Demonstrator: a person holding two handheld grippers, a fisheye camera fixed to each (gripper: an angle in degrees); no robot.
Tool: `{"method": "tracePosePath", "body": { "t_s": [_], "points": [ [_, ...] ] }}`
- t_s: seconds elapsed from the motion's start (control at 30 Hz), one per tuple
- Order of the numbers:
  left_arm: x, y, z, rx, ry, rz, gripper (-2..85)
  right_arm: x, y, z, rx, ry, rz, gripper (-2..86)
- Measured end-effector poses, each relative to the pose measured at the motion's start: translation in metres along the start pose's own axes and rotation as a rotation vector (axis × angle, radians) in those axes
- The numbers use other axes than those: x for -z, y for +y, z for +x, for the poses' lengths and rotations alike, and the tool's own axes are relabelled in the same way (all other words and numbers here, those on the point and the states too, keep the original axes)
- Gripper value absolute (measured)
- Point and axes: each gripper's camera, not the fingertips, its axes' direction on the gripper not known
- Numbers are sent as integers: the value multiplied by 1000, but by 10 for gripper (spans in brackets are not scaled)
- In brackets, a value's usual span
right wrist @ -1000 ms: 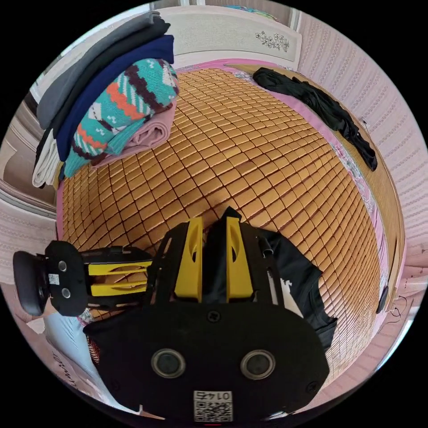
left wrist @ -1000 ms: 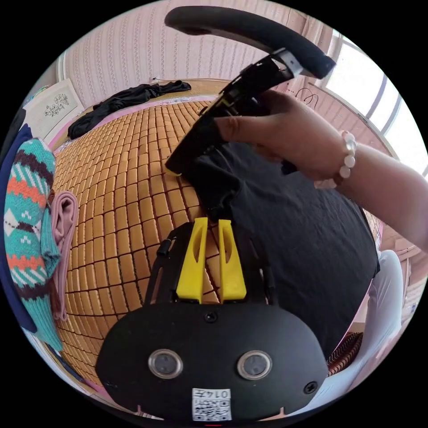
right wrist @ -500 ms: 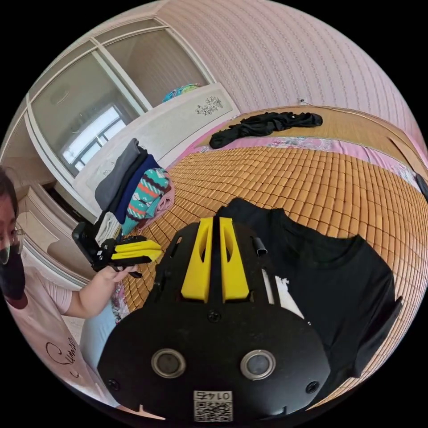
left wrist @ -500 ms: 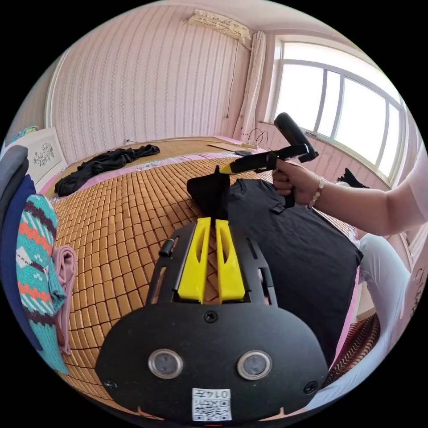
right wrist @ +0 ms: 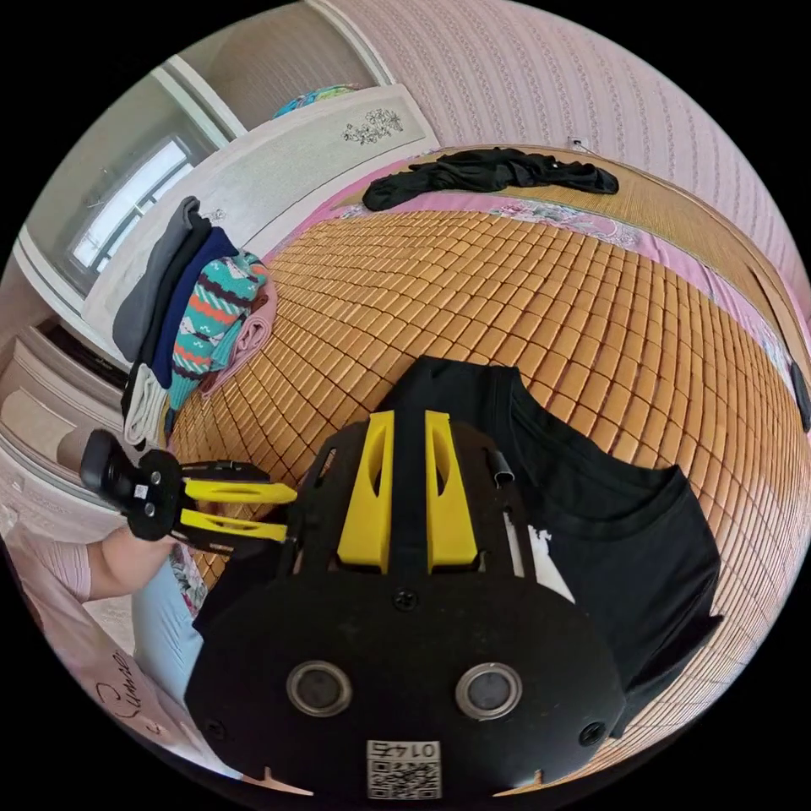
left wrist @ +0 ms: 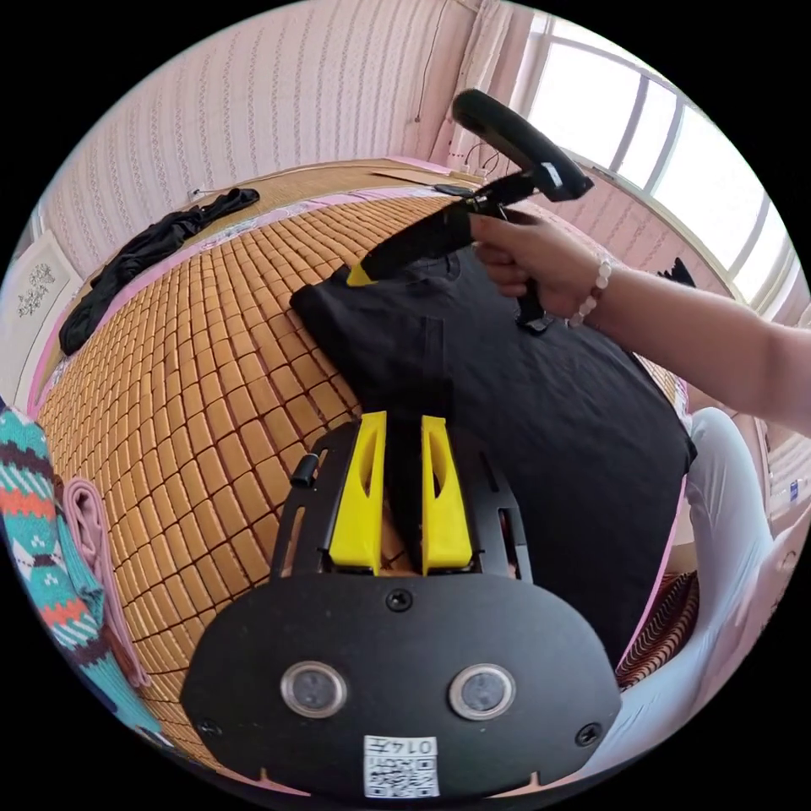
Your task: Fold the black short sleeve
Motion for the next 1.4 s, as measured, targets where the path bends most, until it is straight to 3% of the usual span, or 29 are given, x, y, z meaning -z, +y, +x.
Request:
{"method": "tracePosePath", "body": {
  "t_s": [0.17,0.27,0.43,0.6,0.8,1.03,1.23,1.4],
  "points": [
    [-27,-14,12,2,-20,-35,62,-20,-18,-5,25,75,5,31],
    [-36,-17,16,28,6,-22,57,-48,-20,8,-14,137,-132,0],
    [-26,-19,35,29,-65,14,64,31,35,30,-44,-171,214,-8],
    [-16,-35,62,-28,-75,51,57,113,177,60,-80,-16,237,0],
    [-49,-104,119,-143,19,45,51,173,309,130,-316,318,165,27],
    [-120,-226,197,-253,127,35,51,186,357,183,-391,195,202,64],
    [-188,-319,266,-377,62,-32,52,190,370,207,-368,155,237,65],
    [-247,-373,304,-387,36,-136,54,177,379,218,-328,195,143,41]
  ]
}}
